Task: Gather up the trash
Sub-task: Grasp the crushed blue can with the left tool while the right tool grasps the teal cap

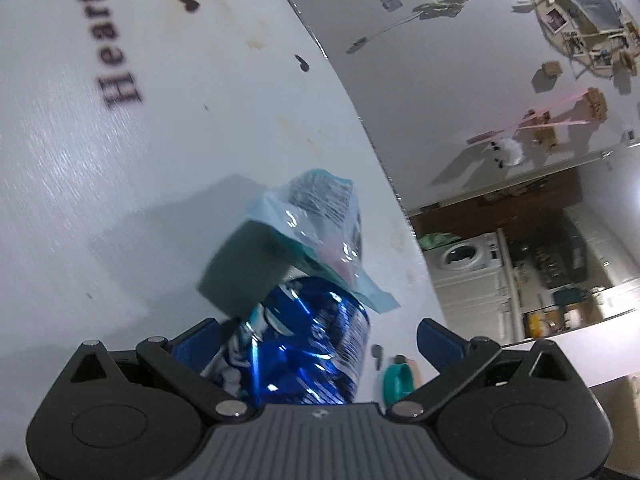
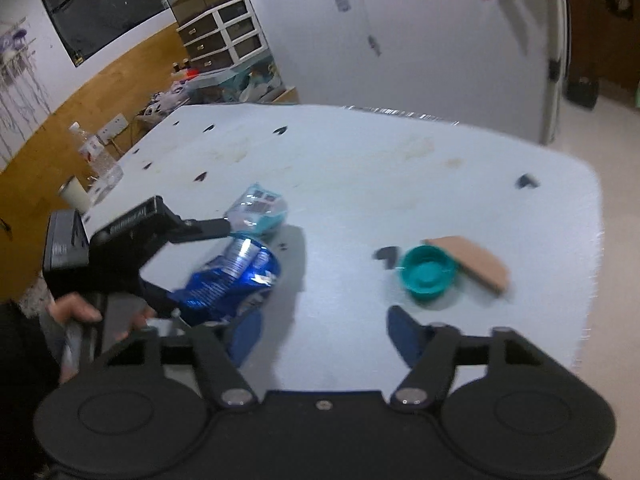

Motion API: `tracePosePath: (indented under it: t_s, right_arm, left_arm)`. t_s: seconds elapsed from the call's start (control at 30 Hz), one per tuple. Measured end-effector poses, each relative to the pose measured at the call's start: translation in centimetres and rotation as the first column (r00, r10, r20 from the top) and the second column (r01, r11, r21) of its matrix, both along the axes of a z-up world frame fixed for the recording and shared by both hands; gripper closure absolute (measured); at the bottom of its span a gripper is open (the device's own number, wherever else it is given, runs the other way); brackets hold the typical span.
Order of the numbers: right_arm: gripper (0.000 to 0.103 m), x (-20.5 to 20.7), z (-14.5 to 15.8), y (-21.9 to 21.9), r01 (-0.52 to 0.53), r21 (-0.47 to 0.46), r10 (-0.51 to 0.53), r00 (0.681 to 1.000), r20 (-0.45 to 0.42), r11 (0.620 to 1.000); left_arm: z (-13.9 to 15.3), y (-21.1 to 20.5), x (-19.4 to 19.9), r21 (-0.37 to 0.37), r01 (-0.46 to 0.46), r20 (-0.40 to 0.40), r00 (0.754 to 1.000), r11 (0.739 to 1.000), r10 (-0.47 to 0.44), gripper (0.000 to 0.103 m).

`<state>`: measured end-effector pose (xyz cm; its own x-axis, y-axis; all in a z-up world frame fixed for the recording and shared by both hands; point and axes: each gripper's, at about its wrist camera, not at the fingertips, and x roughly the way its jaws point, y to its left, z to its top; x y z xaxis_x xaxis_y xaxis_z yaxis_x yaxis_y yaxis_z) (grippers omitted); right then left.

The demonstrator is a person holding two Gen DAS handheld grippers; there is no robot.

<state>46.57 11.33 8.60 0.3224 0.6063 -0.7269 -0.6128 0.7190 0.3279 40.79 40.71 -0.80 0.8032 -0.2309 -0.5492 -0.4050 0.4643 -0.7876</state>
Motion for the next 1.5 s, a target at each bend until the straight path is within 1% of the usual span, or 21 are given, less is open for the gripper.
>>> tracePosePath:
  t_s: [0.07,0.13,0.23,0.3,0.4,0.5,0.57,0.6,0.7,0.77,0.83,0.93,1.0,1.03,1.07,1.13,1.23,1.37,1.43,1.47,1.5]
  right_arm:
    - [0.05,0.6,-0.7,1.3,-0.003,0.022,0.004,0.999,-0.048,1.0]
    - [0.052,0.9,-1.2,2.4,0.005,0.038,-0.002,0.997,-0.083,0.999]
    - [0.053,1.2,-1.8,3.4,0.013,0.052,-0.008,0.995,-0.099,0.999]
    - [0.059,1.4,-2.2,3.8,0.014,0.047,-0.009,0.994,-0.107,0.999]
    - [0.066,1.7,-2.9,4.1,0.016,0.032,-0.012,0.993,-0.121,0.999]
    - [0.072,1.9,-3.4,4.4,0.011,0.023,-0.008,0.992,-0.124,1.0]
    - [0.076,2.0,-3.6,4.5,-0.003,0.019,0.005,0.993,-0.121,1.0]
    - [0.079,2.1,-3.7,4.6,-0.009,0.016,0.011,0.993,-0.12,1.0]
    - [0.081,2.0,-4.1,4.8,-0.014,0.017,0.016,0.993,-0.119,1.0]
    - [0.081,1.9,-4.3,4.9,-0.016,0.016,0.018,0.994,-0.112,1.0]
    - [0.081,2.0,-4.4,4.8,-0.02,0.013,0.021,0.994,-0.111,1.0]
    - [0.081,2.2,-4.7,4.7,-0.017,0.02,0.019,0.993,-0.118,1.0]
    - [0.081,2.3,-4.8,4.6,-0.018,0.021,0.021,0.994,-0.111,1.0]
    - [0.081,2.3,-4.8,4.5,-0.022,0.02,0.024,0.994,-0.105,1.0]
    - [0.081,2.4,-4.9,4.3,-0.03,0.014,0.031,0.994,-0.102,0.999]
    - [0.081,2.4,-4.8,3.7,-0.029,0.0,0.029,0.997,-0.077,1.0]
    - [0.08,2.8,-4.5,2.5,-0.017,-0.023,0.016,1.0,-0.023,1.0]
    - [0.071,3.9,-4.2,1.0,0.043,-0.072,-0.036,0.995,0.093,0.996]
    - [0.06,4.8,-4.3,0.6,0.074,-0.104,-0.059,0.989,0.136,0.992]
    - [0.045,5.2,-4.4,0.5,0.091,-0.125,-0.071,0.985,0.16,0.988]
    - [0.036,5.6,-4.6,0.5,0.105,-0.148,-0.075,0.978,0.194,0.983]
  left_arm:
    - [-0.1,-0.5,-0.1,-0.019,-0.001,0.014,1.0,1.0,0.002,0.001]
    - [0.2,-1.1,-0.3,-0.042,0.015,0.043,0.999,0.999,-0.013,0.001]
    - [1.0,-2.3,-0.5,-0.056,0.057,0.088,0.995,0.997,-0.051,0.001]
    - [1.4,-3.0,-0.5,-0.069,0.081,0.107,0.992,0.994,-0.073,0.001]
    - [1.9,-3.6,0.1,-0.08,0.111,0.107,0.989,0.991,-0.102,0.005]
    - [2.7,-4.1,1.7,-0.062,0.152,0.05,0.988,0.986,-0.149,0.008]
    - [3.1,-4.3,2.7,-0.043,0.184,-0.002,0.983,0.982,-0.184,0.018]
    - [3.2,-4.5,3.2,-0.034,0.191,-0.034,0.981,0.981,-0.192,0.021]
    - [3.1,-4.6,4.2,-0.02,0.196,-0.098,0.975,0.98,-0.197,0.03]
    - [2.8,-4.7,4.6,-0.013,0.193,-0.137,0.972,0.981,-0.193,0.042]
    - [2.3,-4.8,5.1,-0.006,0.195,-0.17,0.966,0.981,-0.193,0.045]
    - [1.0,-5.1,4.7,-0.026,0.211,-0.196,0.957,0.977,-0.212,0.05]
    - [0.7,-5.4,4.6,-0.003,0.211,-0.215,0.954,0.977,-0.207,0.061]
    - [0.7,-5.4,4.6,0.002,0.201,-0.212,0.958,0.98,-0.196,0.07]
    - [0.6,-5.3,4.6,0.0,0.191,-0.21,0.96,0.982,-0.187,0.074]
    - [0.5,-5.3,4.4,-0.003,0.182,-0.208,0.962,0.983,-0.179,0.074]
    - [0.8,-5.6,4.2,0.022,0.188,-0.215,0.96,0.982,-0.179,0.075]
    - [1.6,-6.1,3.9,0.075,0.185,-0.231,0.959,0.98,-0.163,0.075]
    - [2.2,-6.1,3.2,0.108,0.182,-0.235,0.96,0.977,-0.153,0.075]
    - [2.4,-6.3,2.9,0.124,0.18,-0.238,0.96,0.976,-0.147,0.075]
    - [2.7,-6.4,2.5,0.14,0.176,-0.24,0.961,0.974,-0.139,0.075]
